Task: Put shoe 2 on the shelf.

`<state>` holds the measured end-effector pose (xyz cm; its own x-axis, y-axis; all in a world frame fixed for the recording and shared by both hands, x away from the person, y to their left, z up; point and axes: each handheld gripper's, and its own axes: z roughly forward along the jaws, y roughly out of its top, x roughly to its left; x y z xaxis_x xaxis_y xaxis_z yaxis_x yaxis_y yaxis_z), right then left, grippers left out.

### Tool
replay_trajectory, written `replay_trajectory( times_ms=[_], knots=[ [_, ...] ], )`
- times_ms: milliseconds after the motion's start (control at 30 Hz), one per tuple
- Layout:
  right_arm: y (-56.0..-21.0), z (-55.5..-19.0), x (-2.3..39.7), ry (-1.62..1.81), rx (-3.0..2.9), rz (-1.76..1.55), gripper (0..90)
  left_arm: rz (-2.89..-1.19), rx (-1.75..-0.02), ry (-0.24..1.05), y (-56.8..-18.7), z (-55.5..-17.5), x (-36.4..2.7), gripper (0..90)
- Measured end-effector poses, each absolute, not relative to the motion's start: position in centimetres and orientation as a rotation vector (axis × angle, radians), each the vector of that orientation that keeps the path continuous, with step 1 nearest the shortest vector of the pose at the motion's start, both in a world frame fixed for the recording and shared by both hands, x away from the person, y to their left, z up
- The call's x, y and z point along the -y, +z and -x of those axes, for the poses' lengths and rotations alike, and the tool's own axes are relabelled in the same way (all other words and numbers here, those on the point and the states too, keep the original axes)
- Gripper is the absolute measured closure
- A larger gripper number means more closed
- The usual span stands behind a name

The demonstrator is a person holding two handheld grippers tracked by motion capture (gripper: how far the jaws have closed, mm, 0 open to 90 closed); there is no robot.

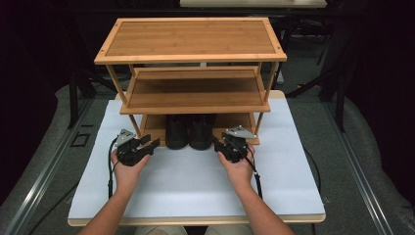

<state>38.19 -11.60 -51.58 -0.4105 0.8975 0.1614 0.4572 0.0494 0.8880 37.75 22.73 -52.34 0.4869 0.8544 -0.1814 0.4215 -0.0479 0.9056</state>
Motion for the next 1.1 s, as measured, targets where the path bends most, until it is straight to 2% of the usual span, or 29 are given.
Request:
replay_trajectory(
  times_ms=[400, 800, 1100],
  knots=[
    [-50.1, -34.4, 13.0, 1.322, -1.87, -1.244, 53.3, -1.679, -1.044, 0.5, -51.2, -34.9, -24.5, 49.7],
    [-50.7, -30.0, 17.3, 1.351, -1.814, -1.275, 49.7, -1.705, -1.048, 0.564, -51.5, -31.1, -27.4, 48.0],
    [-51.7, -27.6, 20.8, 1.31, -1.752, -1.324, 48.1, -1.724, -1.064, 0.561, -52.1, -29.4, -28.6, 47.1]
  ],
)
